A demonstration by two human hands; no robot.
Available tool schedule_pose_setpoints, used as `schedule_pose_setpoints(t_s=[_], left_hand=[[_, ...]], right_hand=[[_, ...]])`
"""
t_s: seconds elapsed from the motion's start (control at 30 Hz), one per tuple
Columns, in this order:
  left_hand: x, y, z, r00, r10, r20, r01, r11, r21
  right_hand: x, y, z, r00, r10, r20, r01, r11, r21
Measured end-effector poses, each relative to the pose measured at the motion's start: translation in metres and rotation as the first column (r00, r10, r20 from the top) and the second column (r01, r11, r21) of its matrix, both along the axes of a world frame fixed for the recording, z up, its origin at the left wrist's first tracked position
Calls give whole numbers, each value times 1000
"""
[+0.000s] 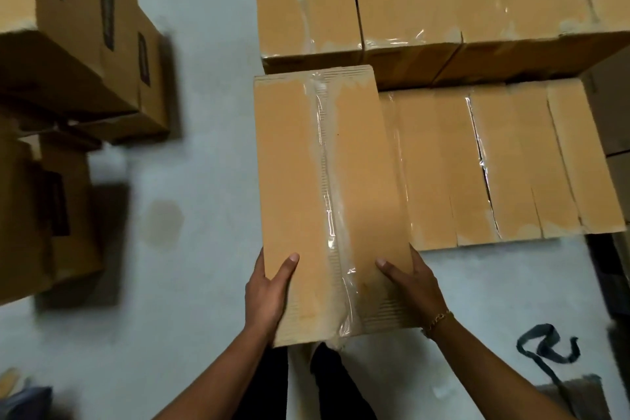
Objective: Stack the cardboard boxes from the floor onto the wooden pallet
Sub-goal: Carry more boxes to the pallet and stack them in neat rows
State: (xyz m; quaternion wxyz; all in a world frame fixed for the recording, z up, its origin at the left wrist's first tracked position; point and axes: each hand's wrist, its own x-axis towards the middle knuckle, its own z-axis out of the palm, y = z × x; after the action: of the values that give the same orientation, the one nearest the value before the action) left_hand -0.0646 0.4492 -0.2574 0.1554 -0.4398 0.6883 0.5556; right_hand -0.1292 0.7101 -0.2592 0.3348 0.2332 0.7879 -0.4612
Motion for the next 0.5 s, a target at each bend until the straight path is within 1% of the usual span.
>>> schedule_pose_setpoints(t_s=[0.13,0.27,0.37,0.5], left_hand=[[5,2,-36,1000,-7,15,7,1000,-17],[10,-1,-73,998,-36,44,36,999,-6],[15,-4,-92,997,-39,62,39,999,2],[12,-10,-106,995,-42,87,40,999,28]], right_hand=[[6,-2,-36,1000,20,-8,-20,1000,19],[17,-1,-73,999,-39,2,39,999,14],[27,-3,-94,998,-63,8,63,998,-10],[27,-8,-107,994,-101,30,103,992,-70]])
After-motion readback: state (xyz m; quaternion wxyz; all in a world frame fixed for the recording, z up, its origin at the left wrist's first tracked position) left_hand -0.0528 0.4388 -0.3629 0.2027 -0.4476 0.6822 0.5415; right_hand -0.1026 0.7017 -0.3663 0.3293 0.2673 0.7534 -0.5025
